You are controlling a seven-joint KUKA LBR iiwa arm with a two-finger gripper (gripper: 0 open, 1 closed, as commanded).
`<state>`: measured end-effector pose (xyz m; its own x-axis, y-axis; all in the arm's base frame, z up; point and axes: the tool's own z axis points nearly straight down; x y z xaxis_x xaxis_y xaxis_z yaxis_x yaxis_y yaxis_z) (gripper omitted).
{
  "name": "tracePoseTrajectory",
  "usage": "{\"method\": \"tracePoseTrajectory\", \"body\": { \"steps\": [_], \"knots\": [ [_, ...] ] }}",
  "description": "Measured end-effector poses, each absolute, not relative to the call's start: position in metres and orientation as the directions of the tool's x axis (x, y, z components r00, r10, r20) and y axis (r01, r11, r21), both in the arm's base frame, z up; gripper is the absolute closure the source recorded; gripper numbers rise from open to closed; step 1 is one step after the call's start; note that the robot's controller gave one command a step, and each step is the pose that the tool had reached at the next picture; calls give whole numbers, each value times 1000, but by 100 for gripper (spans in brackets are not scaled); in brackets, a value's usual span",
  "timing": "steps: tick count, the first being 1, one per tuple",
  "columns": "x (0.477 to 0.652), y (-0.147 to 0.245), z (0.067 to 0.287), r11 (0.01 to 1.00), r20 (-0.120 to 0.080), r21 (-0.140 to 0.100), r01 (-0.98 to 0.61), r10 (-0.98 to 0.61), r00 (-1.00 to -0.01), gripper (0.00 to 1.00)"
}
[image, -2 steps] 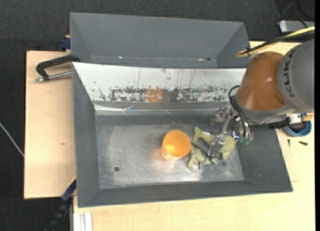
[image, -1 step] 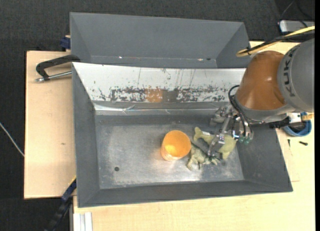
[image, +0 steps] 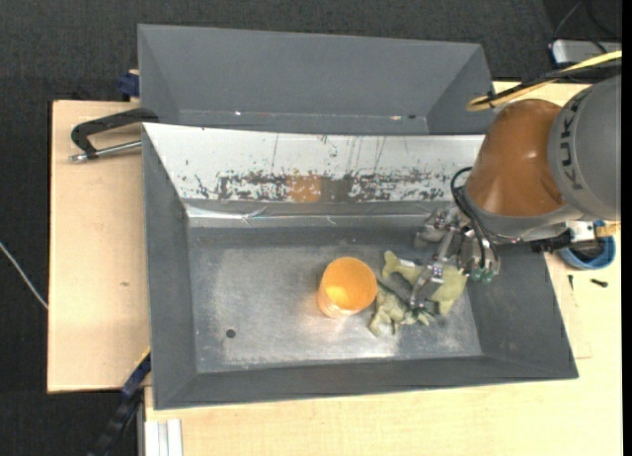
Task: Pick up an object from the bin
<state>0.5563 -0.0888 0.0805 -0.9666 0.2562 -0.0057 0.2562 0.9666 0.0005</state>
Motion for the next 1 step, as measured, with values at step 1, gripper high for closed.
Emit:
{"method": "tracePoseTrajectory", "body": {
  "steps": [1],
  "knots": [
    [563, -67, 72, 821, -6, 3, 570, 570, -821, 0]
  ]
}}
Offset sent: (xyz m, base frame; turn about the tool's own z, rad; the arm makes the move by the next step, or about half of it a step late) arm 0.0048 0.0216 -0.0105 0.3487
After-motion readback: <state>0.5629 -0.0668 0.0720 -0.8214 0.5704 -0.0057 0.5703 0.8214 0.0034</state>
